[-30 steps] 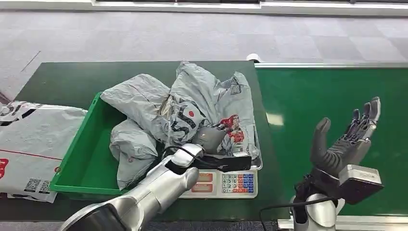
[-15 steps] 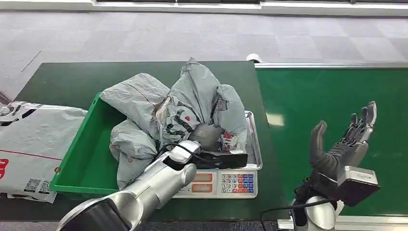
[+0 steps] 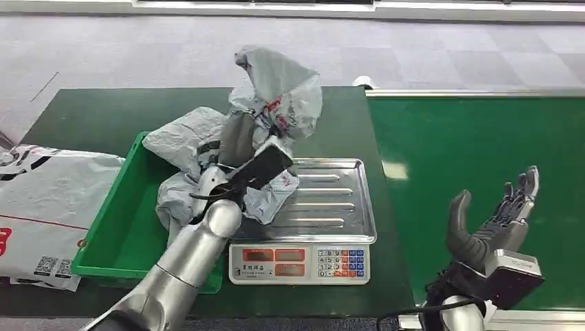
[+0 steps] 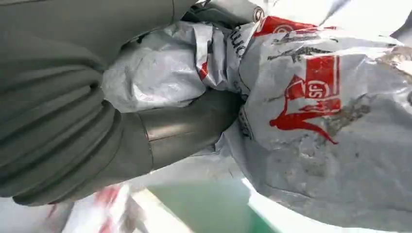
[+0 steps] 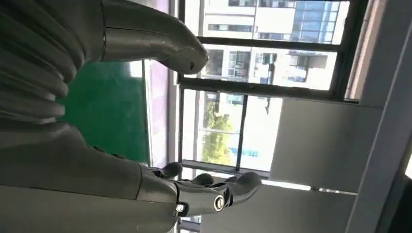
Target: Moved the parcel from conveyor to table for the left to box.
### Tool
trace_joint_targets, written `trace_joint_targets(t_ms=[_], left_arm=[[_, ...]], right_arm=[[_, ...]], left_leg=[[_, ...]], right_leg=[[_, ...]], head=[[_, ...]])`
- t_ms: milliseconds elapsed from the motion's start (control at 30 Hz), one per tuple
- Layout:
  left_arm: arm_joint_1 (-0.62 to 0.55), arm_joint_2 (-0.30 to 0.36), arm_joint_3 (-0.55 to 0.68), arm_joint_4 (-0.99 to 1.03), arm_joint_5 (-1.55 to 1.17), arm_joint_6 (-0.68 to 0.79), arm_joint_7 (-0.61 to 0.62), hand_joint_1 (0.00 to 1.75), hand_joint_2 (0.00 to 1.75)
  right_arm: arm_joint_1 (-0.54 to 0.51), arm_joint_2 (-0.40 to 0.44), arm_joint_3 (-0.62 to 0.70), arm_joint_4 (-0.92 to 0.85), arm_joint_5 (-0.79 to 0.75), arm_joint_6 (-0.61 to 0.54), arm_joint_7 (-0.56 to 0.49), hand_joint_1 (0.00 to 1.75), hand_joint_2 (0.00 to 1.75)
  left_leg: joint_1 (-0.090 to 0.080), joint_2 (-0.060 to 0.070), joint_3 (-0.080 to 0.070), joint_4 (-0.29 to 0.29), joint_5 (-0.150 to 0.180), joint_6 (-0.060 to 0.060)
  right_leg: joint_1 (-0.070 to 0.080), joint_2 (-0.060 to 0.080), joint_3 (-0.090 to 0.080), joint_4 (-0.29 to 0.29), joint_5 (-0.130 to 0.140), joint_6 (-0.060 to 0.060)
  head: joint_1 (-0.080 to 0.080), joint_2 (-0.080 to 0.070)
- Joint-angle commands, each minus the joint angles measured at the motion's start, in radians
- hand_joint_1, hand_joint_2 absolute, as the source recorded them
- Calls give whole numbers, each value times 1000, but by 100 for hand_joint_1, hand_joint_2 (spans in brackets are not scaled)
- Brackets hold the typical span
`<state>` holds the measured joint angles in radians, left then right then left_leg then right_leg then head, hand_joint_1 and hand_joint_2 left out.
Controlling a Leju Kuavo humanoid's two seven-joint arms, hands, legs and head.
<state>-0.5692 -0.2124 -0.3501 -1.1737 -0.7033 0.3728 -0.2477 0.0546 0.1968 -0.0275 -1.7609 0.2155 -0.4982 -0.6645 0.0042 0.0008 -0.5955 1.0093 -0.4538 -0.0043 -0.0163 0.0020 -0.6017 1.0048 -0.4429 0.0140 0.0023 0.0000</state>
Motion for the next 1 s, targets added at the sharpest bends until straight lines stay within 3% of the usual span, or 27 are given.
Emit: trace_joint_targets(t_ms=[33, 133, 267, 300, 467, 500, 600, 633, 767, 800, 1000], left_arm=[[128, 119, 158, -392, 91, 55, -71, 175, 175], [162, 141, 186, -430, 137, 92, -109, 175, 175], [167, 146, 190, -434, 143, 92, -114, 175, 175], [176, 139, 207, -443, 135, 163, -135, 175, 175], [294, 176, 300, -552, 182, 248, -180, 175, 175], [314, 169, 327, -553, 131, 220, -115, 175, 175], [361, 165, 338, -547, 96, 116, -65, 175, 175], [369, 159, 337, -535, 93, 113, -72, 133, 175], [374, 155, 327, -519, 84, 108, -73, 133, 175], [371, 155, 328, -521, 84, 109, -73, 7, 175], [377, 155, 326, -515, 56, 109, -53, 7, 175]], right_arm=[[38, 23, -72, -16, -9, -3, -3, 0, 175], [61, 29, -85, -32, -13, -2, -3, 0, 175], [64, 29, -87, -35, -14, 0, -4, 0, 175], [68, 34, -91, -37, -13, -3, -4, 0, 175], [111, 41, -108, -66, -24, 28, 1, 0, 175], [117, 25, -94, -55, -43, 106, 63, 0, 175], [99, 32, -122, 7, -57, 228, 109, 0, 175], [94, 37, -131, 24, -57, 242, 108, 0, 175], [90, 40, -138, 37, -59, 259, 109, 0, 175], [90, 41, -139, 34, -59, 261, 109, 0, 175], [90, 43, -142, 35, -58, 267, 115, 0, 175]], left_leg=[[0, 4, 3, -2, -1, -1], [2, 2, 7, -6, -1, -1], [1, 3, 3, -2, -1, 0], [1, 2, 4, -3, -1, -1], [0, 4, 3, -2, -1, 0], [1, 5, 4, -3, -2, -1], [1, 3, 5, -3, -2, -1], [1, 3, 4, -3, -2, -1], [2, 1, 3, -2, -1, -1], [2, 1, 4, -3, -1, -1], [2, 1, 4, -3, -2, -1]], right_leg=[[0, 4, 1, -1, 0, -2], [2, 1, 6, -5, -1, -4], [1, 1, 2, -1, -1, -2], [1, 1, 3, -2, -1, -2], [0, 2, 2, -2, -1, -2], [1, 4, 3, -2, -1, -2], [2, 2, 4, -3, -2, -3], [2, 2, 3, -3, -2, -3], [2, 0, 3, -3, -3, -2], [2, 0, 4, -4, -2, -2], [2, 0, 4, -3, -3, -3]], head=[[0, 0], [0, 0], [0, 0], [0, 0], [0, 0], [0, 0], [0, 0], [0, 0], [0, 0], [0, 0], [0, 0]])
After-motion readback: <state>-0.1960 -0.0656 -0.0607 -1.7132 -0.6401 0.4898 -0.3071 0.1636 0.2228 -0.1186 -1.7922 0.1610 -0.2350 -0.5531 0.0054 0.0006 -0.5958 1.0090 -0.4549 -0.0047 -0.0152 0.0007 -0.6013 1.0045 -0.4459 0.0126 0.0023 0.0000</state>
